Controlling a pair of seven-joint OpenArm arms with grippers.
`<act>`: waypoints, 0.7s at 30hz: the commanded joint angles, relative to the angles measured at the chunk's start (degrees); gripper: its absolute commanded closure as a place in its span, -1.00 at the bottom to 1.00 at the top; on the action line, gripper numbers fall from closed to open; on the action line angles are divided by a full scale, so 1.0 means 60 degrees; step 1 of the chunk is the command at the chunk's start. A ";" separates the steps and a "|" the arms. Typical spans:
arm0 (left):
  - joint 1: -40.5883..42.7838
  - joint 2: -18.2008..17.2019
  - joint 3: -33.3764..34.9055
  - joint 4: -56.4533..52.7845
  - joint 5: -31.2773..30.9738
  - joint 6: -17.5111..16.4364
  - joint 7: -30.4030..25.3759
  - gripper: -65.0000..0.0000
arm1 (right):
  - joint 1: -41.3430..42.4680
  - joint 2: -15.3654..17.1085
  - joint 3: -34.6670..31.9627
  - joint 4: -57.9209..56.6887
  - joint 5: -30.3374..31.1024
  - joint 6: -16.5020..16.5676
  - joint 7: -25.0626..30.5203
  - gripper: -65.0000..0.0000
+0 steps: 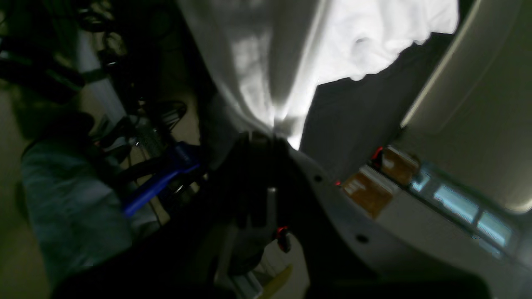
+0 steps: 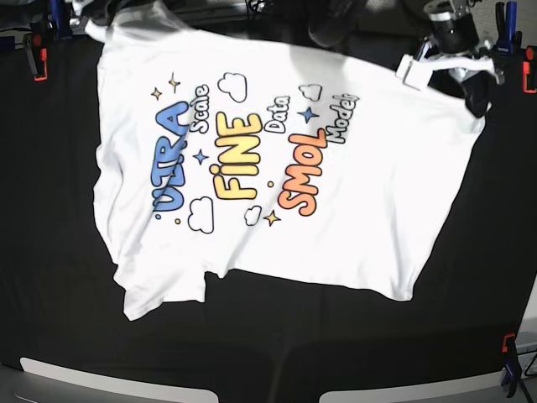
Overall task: Layout the t-shirt on the table in an organized manner, then fold the t-shirt properly
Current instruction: 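Release the shirt shoulders and open both grippers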
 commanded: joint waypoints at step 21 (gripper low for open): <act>-0.3905 -0.0106 -0.0051 0.0102 -0.6940 -0.2958 -0.3756 1.00 | 0.3730 -0.1636 0.1100 0.0113 0.3617 -0.0284 0.0557 1.00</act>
